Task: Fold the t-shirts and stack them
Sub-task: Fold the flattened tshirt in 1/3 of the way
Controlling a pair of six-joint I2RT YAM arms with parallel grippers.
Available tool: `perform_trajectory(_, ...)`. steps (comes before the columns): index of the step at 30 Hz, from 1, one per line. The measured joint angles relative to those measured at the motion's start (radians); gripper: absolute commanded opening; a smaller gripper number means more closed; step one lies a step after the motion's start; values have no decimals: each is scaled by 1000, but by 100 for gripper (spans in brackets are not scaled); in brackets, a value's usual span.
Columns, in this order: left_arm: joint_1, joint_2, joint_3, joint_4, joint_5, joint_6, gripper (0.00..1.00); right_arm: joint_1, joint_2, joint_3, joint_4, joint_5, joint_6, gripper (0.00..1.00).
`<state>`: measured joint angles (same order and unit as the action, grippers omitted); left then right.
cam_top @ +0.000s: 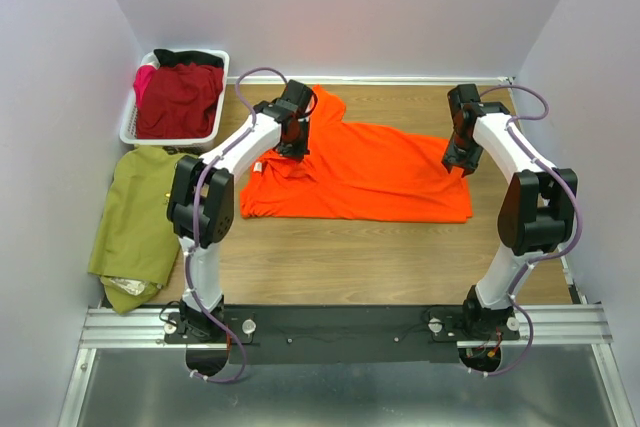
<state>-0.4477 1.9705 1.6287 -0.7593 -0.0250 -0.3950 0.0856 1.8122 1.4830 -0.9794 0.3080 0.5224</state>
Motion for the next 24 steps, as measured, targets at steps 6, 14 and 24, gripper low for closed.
perform_trajectory(6, -6, 105, 158, -6, -27, 64, 3, 0, 0, -8, 14, -9, 0, 44)
perform_trajectory(14, -72, 248, 245, -16, -229, 127, 29, 0, 0, -14, 22, -35, 0, 44)
perform_trajectory(24, -92, 11, 29, 108, -409, 74, 32, 7, 6, -14, 37, -69, -11, 44)
